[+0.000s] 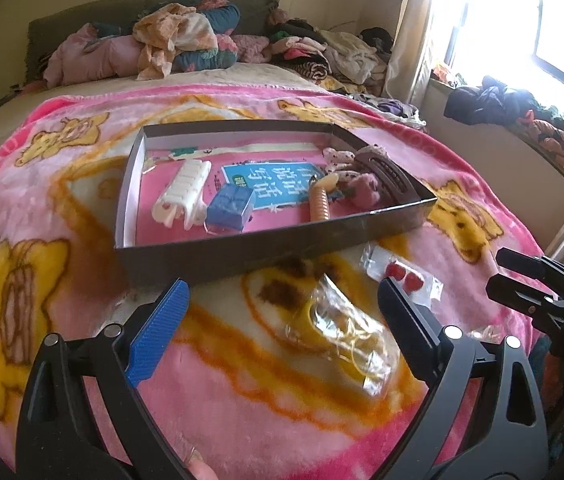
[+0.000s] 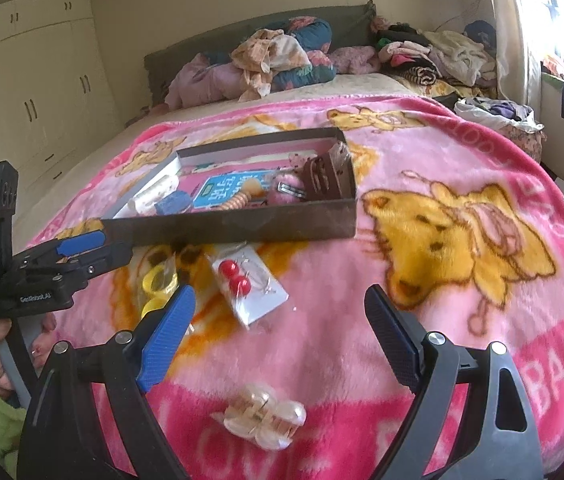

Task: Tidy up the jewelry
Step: 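Withdraw both grippers from the box toward the remaining accessories, then grasp the clear earring packet with the left gripper while the right grasps the clear claw clip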

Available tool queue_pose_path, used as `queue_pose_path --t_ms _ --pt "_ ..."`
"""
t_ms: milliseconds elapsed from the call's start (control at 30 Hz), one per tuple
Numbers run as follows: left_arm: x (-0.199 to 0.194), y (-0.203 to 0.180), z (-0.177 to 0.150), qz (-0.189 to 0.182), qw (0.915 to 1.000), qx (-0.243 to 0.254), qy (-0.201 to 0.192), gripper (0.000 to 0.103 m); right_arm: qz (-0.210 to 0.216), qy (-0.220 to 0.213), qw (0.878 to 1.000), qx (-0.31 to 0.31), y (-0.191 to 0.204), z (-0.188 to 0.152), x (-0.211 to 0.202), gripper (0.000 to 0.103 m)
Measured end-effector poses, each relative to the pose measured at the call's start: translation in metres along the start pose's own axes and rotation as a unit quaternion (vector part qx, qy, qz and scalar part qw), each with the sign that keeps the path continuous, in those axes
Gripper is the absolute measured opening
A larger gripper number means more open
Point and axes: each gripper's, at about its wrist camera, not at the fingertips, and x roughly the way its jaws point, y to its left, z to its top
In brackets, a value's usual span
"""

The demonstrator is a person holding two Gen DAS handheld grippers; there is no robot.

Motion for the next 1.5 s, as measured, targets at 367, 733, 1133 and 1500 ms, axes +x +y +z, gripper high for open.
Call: queue_pose_path --t_ms 367,733,1133,1500 --pt "-0.009 0.005 -0.011 0.005 1.0000 0.004 0.000 0.087 -0.002 0.024 1.000 0.004 0.005 -0.019 -0.006 0.084" --pt "-0.013 0.019 -0.020 0.027 0.9996 -0.001 0.005 0.087 -0.011 0.057 0.998 0.006 0.011 -0.032 -0.006 0.084" --pt "-0.017 0.052 -0.028 0.064 0.9978 -0.020 0.005 0.087 -0.014 0.092 0.996 0.006 0.019 -0.040 0.004 0.084" --pt "0.003 0.079 -0.021 0.069 0.9965 -0.043 0.021 0.081 -0.015 0.115 0.993 0.011 0.020 -0.046 0.013 0.064"
